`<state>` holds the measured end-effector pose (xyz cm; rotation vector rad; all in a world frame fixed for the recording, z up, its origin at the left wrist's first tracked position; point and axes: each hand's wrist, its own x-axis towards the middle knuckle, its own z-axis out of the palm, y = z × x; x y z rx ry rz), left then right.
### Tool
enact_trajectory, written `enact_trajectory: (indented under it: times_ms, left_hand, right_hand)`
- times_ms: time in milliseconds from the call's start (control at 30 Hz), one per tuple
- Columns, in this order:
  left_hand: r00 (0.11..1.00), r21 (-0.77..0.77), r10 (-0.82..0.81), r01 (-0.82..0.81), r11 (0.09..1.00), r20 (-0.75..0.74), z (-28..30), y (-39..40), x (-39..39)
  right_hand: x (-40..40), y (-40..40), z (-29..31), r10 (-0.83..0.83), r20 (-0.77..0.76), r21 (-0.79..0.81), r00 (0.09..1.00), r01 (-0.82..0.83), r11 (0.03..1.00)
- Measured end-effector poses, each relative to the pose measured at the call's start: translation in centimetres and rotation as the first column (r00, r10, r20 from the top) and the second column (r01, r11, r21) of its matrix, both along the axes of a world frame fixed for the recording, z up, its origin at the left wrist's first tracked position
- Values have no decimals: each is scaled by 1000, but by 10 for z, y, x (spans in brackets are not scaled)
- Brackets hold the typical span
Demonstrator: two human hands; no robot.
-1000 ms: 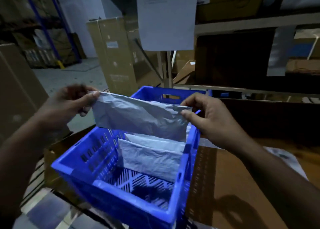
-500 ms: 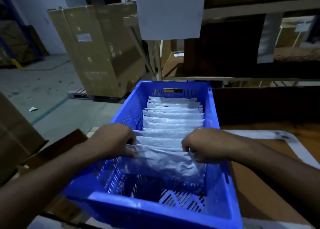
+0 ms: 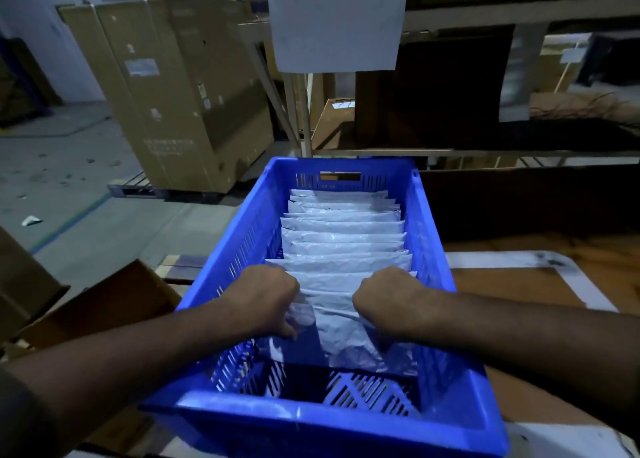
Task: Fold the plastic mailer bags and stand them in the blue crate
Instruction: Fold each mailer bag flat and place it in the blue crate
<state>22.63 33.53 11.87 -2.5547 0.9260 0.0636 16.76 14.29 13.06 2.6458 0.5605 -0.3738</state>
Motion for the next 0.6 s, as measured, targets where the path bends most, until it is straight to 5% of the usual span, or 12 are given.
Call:
enact_trajectory:
  times_ms: [300, 600]
  left_hand:
    - [999, 1, 13, -13, 1000, 42, -1, -14, 14]
    - [998, -14, 60, -60, 998, 22, 10, -6, 10]
  right_hand:
    - [23, -3, 3, -116, 49, -4, 992, 117, 993]
    - [7, -11, 8, -55, 156, -86, 986, 69, 994]
